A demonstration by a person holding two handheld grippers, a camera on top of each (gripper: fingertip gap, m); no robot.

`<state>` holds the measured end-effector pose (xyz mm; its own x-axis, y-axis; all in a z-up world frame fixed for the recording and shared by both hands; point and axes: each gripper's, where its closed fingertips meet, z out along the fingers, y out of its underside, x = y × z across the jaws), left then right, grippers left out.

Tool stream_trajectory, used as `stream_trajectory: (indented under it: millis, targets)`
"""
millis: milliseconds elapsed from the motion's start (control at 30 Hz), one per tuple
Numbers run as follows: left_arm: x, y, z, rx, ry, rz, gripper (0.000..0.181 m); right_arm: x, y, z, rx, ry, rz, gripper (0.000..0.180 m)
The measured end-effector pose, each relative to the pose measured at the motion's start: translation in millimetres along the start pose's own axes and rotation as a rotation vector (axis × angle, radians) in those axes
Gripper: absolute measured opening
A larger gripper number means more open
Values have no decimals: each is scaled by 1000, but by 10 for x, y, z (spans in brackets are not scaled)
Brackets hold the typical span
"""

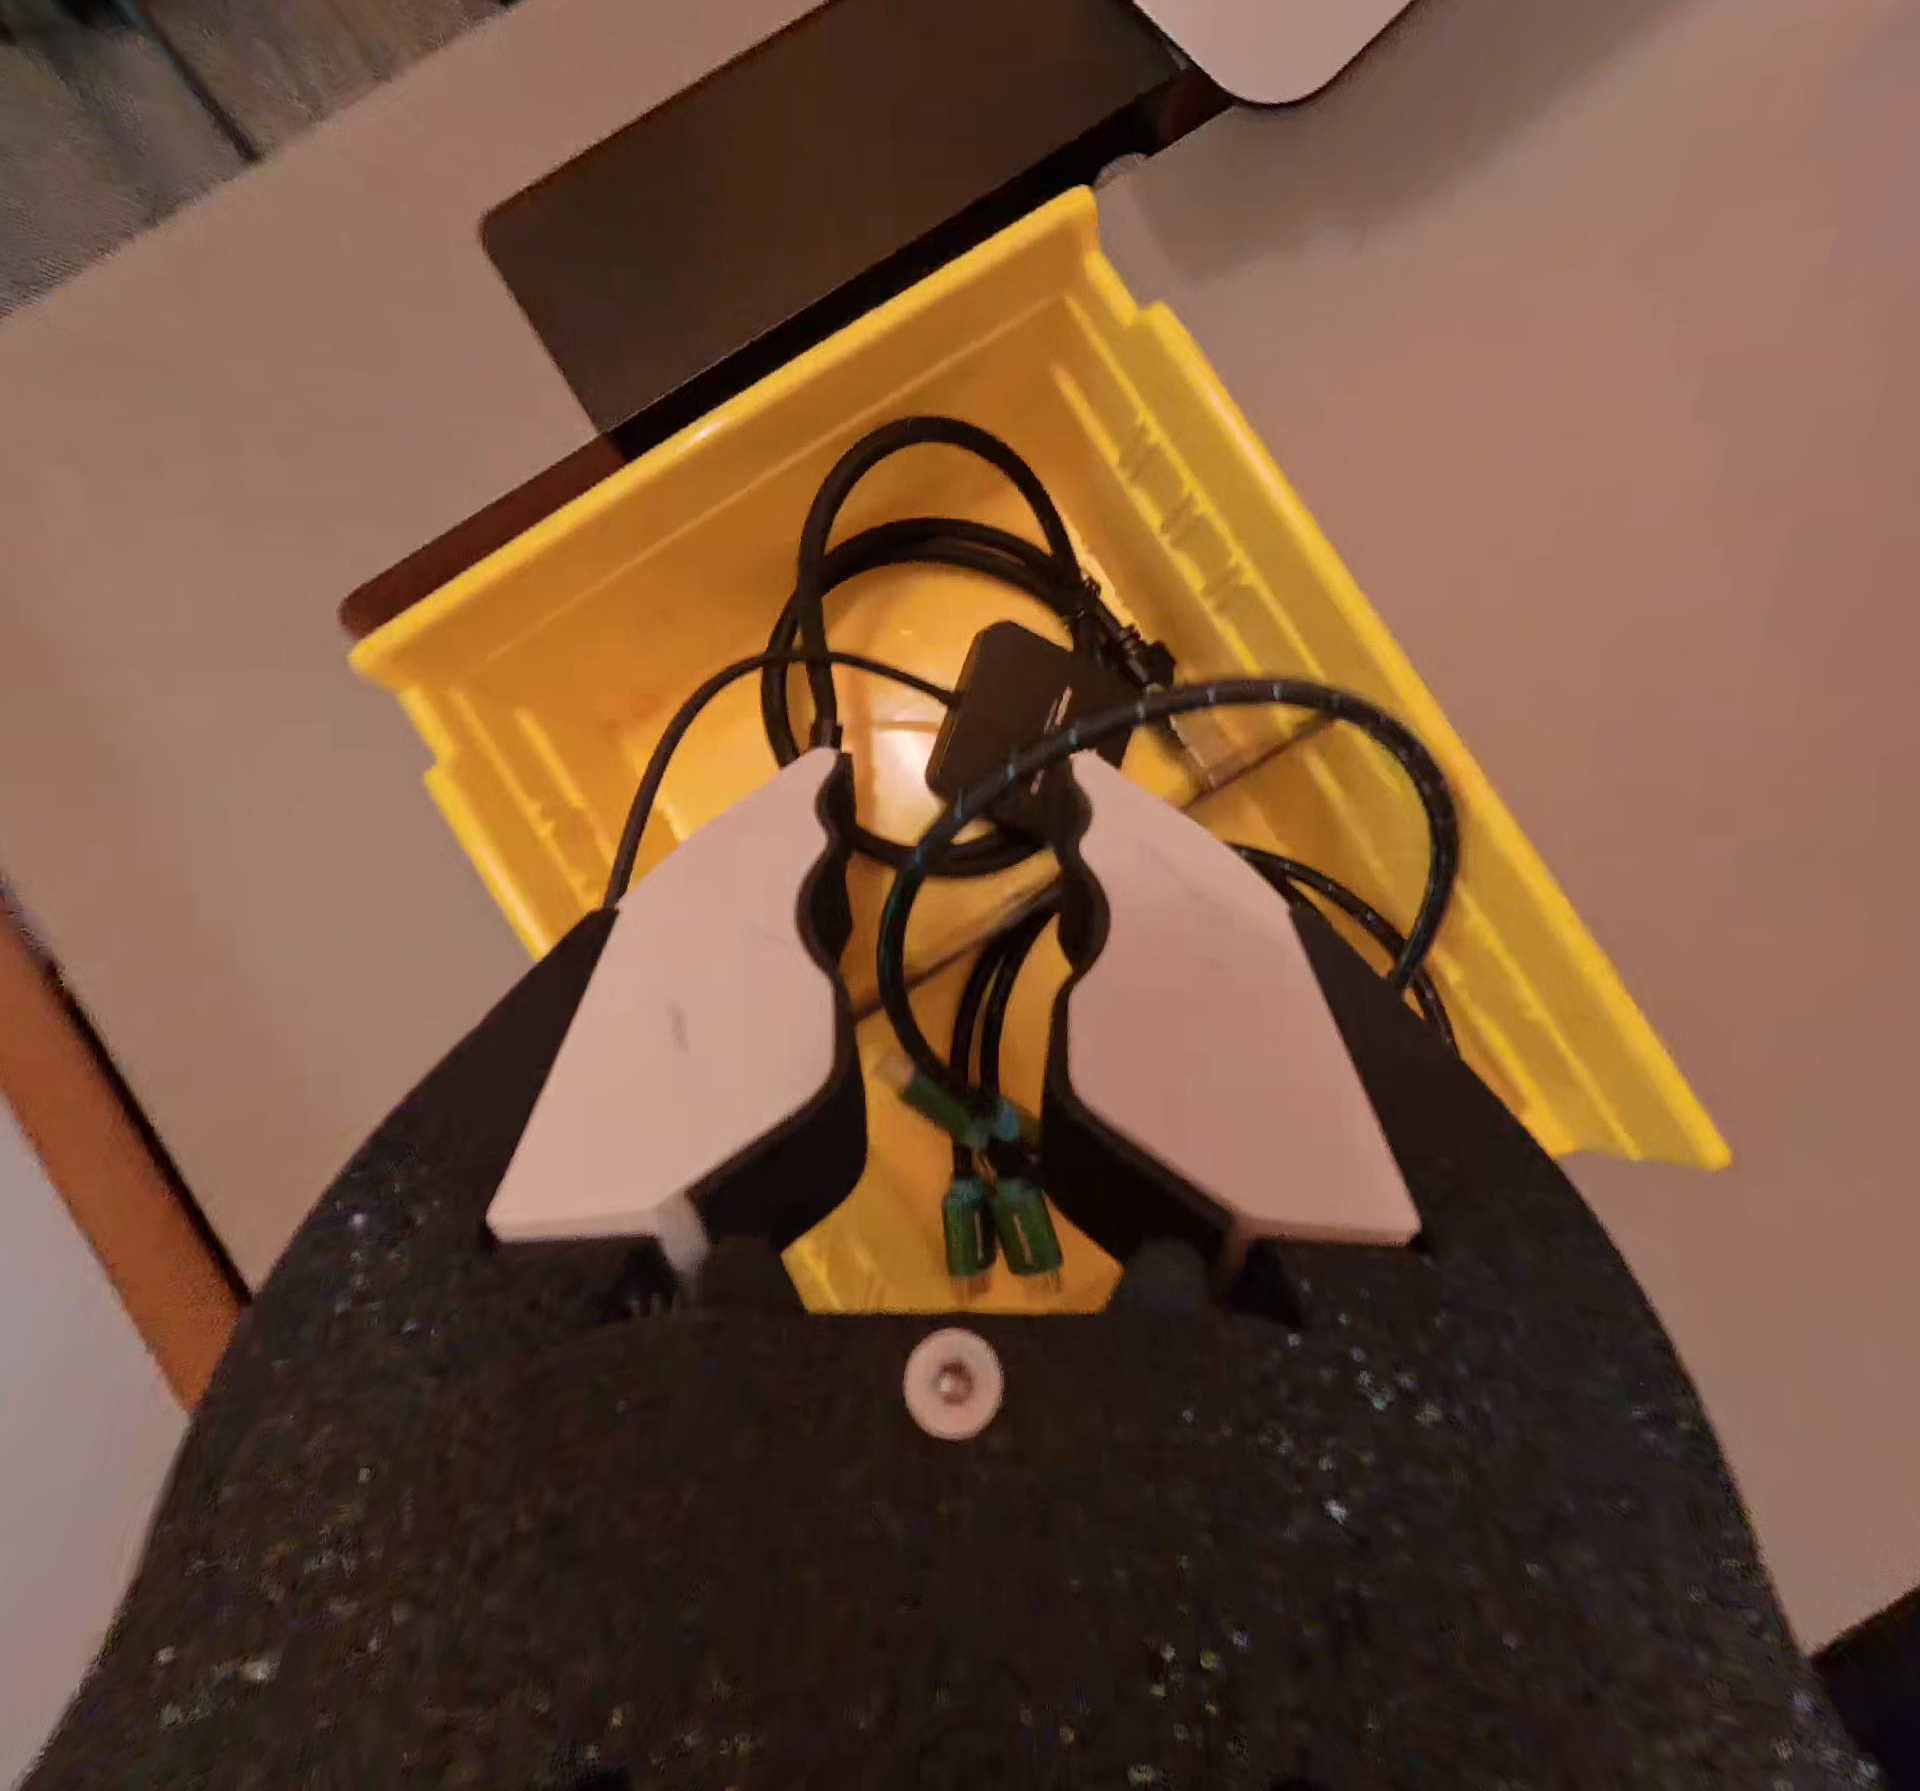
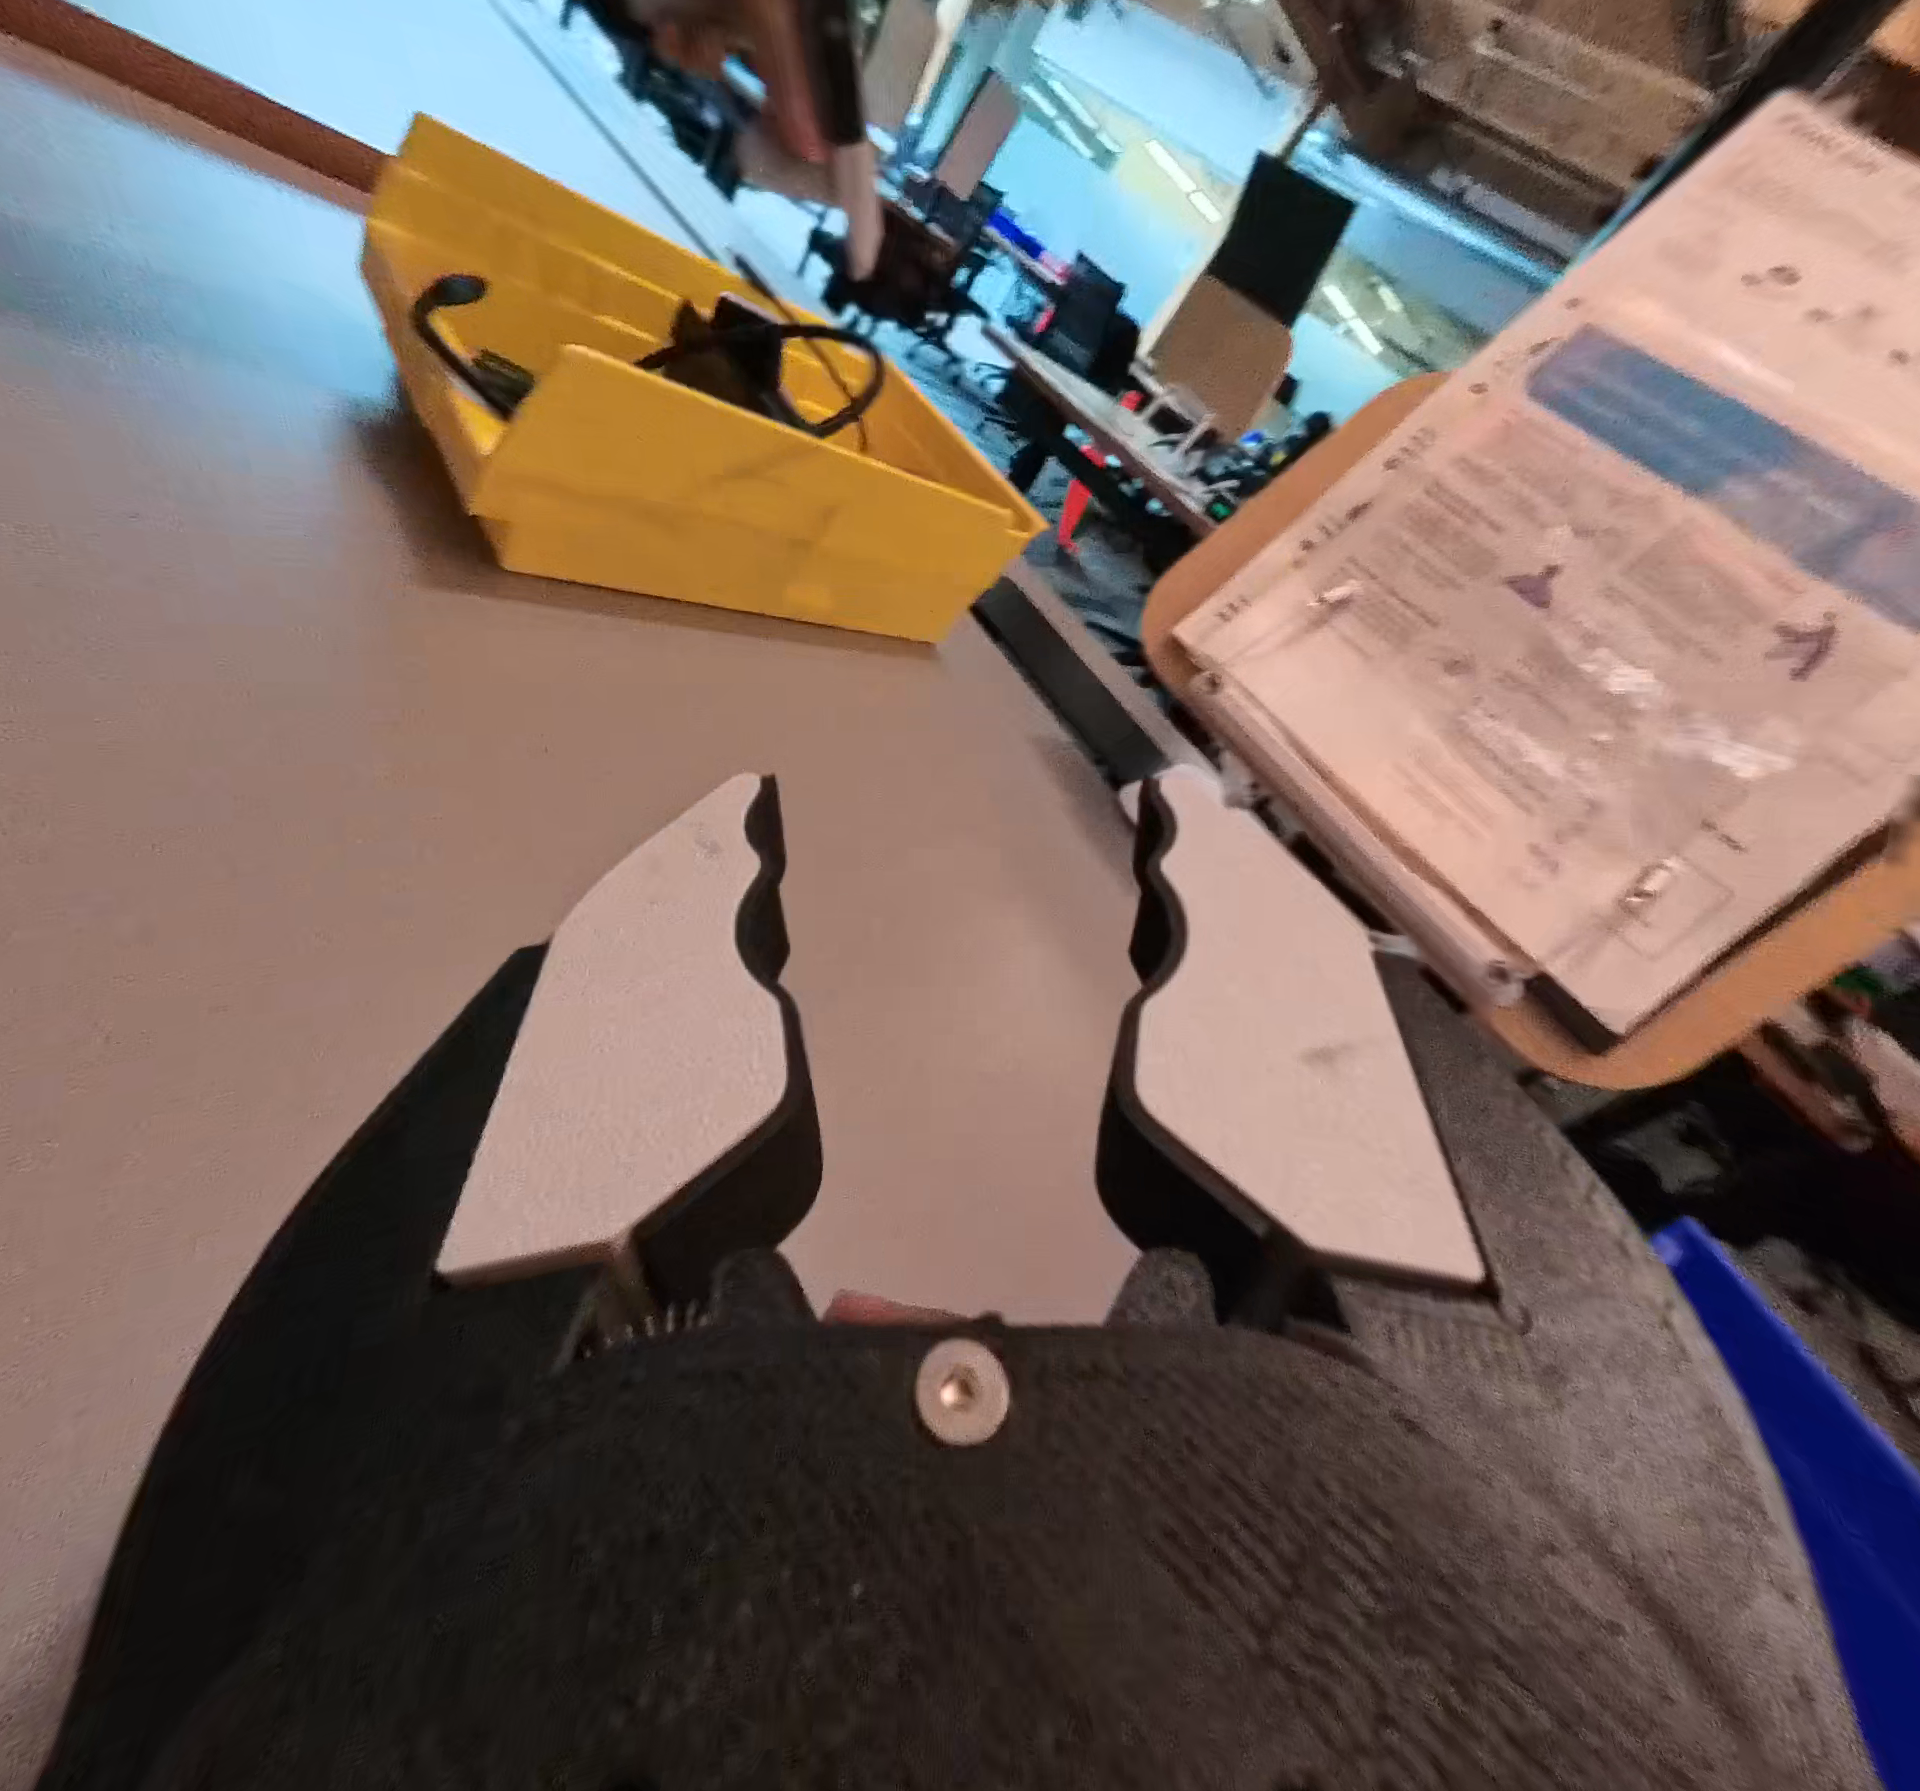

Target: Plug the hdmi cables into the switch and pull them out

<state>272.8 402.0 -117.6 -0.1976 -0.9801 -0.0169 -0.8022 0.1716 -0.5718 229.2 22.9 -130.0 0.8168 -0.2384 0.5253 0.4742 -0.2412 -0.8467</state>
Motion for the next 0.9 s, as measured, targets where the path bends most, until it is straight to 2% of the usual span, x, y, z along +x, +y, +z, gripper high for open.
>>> stream_trajectory:
  millis: [33,100,200,300,433,600,633,667,767,900]
  targets:
    - [-14,-62,79,-22,19,-6,36,-128,39,42,-14,-75,50,70]
    - [-114,-146,228,-83,14,-23,37,-312,47,95,33,-188,183,79]
    - [-268,-210,415,-199,3,-41,41,-532,-32,80,160,-295,287,76]
    - [-375,-192,555,-307,-32,208,42,-654,98,96,112,-348,291,79]
    - [-434,38,733,-516,-59,498,38,-635,185,114,77,-335,278,80]
    - [-719,355,861,-745,-188,627,29,-615,345,145,-6,-310,247,81]
    - [-777,403,869,-767,-214,631,18,-605,371,153,-21,-296,228,81]
    - [-837,402,875,-761,-254,643,3,-591,383,160,-31,-284,213,81]
    - [-823,294,836,-646,-286,668,2,-578,381,170,-36,-278,209,81]
    - [-729,-16,552,-440,-367,643,1,-540,409,168,-45,-260,227,80]
